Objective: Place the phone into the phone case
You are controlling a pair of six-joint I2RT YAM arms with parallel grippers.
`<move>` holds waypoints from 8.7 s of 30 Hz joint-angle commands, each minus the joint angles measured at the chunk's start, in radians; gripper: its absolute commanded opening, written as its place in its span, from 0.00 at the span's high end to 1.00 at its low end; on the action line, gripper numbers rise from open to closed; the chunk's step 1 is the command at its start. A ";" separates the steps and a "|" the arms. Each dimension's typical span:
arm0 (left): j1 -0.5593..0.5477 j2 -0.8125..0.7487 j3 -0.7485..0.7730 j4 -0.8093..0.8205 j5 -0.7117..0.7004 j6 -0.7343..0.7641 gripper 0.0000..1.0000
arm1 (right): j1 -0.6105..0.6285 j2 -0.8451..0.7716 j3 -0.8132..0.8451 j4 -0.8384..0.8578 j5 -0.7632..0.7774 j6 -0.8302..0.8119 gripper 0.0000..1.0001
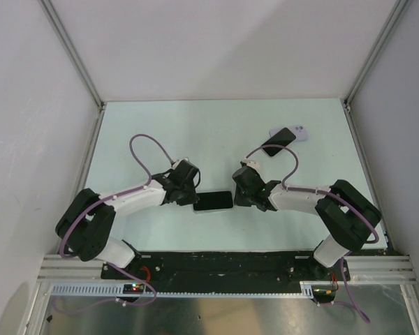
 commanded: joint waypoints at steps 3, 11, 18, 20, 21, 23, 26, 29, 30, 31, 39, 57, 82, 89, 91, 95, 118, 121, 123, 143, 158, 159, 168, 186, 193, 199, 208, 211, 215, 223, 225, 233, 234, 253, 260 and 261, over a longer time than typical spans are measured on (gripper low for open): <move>-0.079 0.075 0.010 0.090 0.091 -0.084 0.93 | 0.046 0.075 0.021 0.028 -0.059 0.028 0.89; -0.108 0.119 -0.069 0.161 0.096 -0.162 1.00 | 0.061 0.096 0.028 0.035 -0.066 0.034 0.89; -0.120 0.182 -0.132 0.294 0.167 -0.207 1.00 | 0.072 0.104 0.030 0.047 -0.082 0.039 0.89; -0.128 0.203 -0.132 0.317 0.177 -0.214 1.00 | 0.075 0.107 0.032 0.051 -0.087 0.039 0.89; -0.133 0.213 -0.129 0.324 0.180 -0.218 1.00 | 0.076 0.109 0.032 0.051 -0.088 0.038 0.89; -0.142 0.232 -0.121 0.334 0.184 -0.226 1.00 | 0.078 0.110 0.034 0.051 -0.090 0.038 0.89; -0.156 0.255 -0.116 0.349 0.190 -0.241 1.00 | 0.078 0.113 0.034 0.052 -0.094 0.034 0.89; -0.168 0.272 -0.123 0.363 0.195 -0.261 1.00 | 0.081 0.114 0.034 0.054 -0.098 0.029 0.89; -0.171 0.276 -0.127 0.365 0.195 -0.267 1.00 | 0.081 0.115 0.034 0.055 -0.099 0.029 0.89; -0.173 0.279 -0.132 0.366 0.196 -0.269 1.00 | 0.080 0.115 0.034 0.056 -0.102 0.027 0.89; -0.175 0.213 -0.125 0.341 0.169 -0.206 0.97 | 0.062 0.113 0.034 0.038 -0.098 0.016 0.89; -0.141 0.084 -0.010 0.161 0.108 -0.085 0.68 | -0.037 0.081 0.034 0.019 -0.136 -0.026 0.88; -0.128 -0.120 -0.100 0.054 0.011 -0.198 0.45 | -0.030 0.096 0.034 0.019 -0.171 -0.016 0.88; -0.126 -0.230 -0.196 0.051 -0.042 -0.371 0.54 | -0.011 0.110 0.034 0.026 -0.169 -0.004 0.89; -0.125 -0.256 -0.215 0.048 -0.055 -0.409 0.56 | -0.008 0.112 0.034 0.026 -0.170 -0.003 0.89; -0.130 -0.303 -0.256 0.028 -0.085 -0.479 0.63 | -0.005 0.111 0.034 0.026 -0.167 -0.002 0.89; -0.174 -0.485 -0.295 -0.142 -0.160 -0.621 0.52 | 0.000 0.102 0.034 0.009 -0.149 -0.013 0.87; -0.175 -0.466 -0.280 -0.140 -0.157 -0.623 0.53 | 0.001 0.097 0.034 -0.005 -0.119 -0.014 0.85; -0.176 -0.449 -0.265 -0.138 -0.155 -0.616 0.55 | 0.001 0.089 0.027 -0.012 -0.100 -0.016 0.80; -0.178 -0.369 -0.281 -0.057 -0.133 -0.598 0.65 | 0.040 0.038 -0.027 -0.001 -0.068 0.005 0.86; -0.177 -0.318 -0.278 -0.020 -0.101 -0.575 0.96 | 0.093 0.066 -0.021 0.011 -0.079 0.022 0.86; -0.178 -0.309 -0.278 -0.019 -0.098 -0.571 0.98 | 0.097 0.069 -0.020 0.011 -0.079 0.022 0.86; -0.185 -0.226 -0.274 0.002 -0.078 -0.549 1.00 | 0.132 0.095 -0.013 0.019 -0.078 0.036 0.86; -0.289 0.064 -0.311 0.162 -0.035 -0.586 1.00 | 0.147 0.094 -0.008 0.005 -0.055 0.037 0.87; -0.315 0.165 -0.318 0.238 -0.011 -0.596 1.00 | 0.147 0.064 -0.008 -0.028 -0.015 0.029 0.86; -0.321 0.231 -0.308 0.290 0.010 -0.580 1.00 | 0.124 0.013 -0.007 -0.058 0.010 0.011 0.86; -0.320 0.290 -0.267 0.299 0.013 -0.519 1.00 | 0.034 -0.089 -0.029 -0.084 0.000 -0.036 0.85; -0.319 0.308 -0.245 0.287 0.011 -0.491 1.00 | 0.017 -0.121 -0.045 -0.090 0.003 -0.043 0.84; -0.318 0.320 -0.223 0.262 0.001 -0.464 1.00 | -0.023 -0.161 -0.078 -0.091 0.001 -0.048 0.84; -0.277 0.226 -0.168 0.165 -0.053 -0.370 1.00 | -0.111 -0.299 -0.072 -0.082 -0.001 -0.150 0.75; -0.260 0.204 -0.145 0.132 -0.066 -0.333 1.00 | -0.143 -0.310 -0.051 -0.056 -0.002 -0.204 0.70; -0.187 0.159 -0.074 0.062 -0.074 -0.205 1.00 | -0.233 -0.120 0.159 0.042 -0.047 -0.469 0.55; -0.180 0.158 -0.067 0.059 -0.072 -0.195 1.00 | -0.239 -0.086 0.188 0.038 -0.054 -0.491 0.55; -0.393 0.158 0.112 0.057 0.032 -0.150 1.00 | -0.291 0.264 0.404 -0.105 -0.121 -0.554 0.58; -0.402 0.277 0.214 0.132 0.033 -0.211 1.00 | -0.306 0.264 0.396 -0.159 -0.136 -0.536 0.59; -0.396 0.294 0.219 0.136 0.025 -0.222 1.00 | -0.307 0.262 0.391 -0.168 -0.136 -0.532 0.59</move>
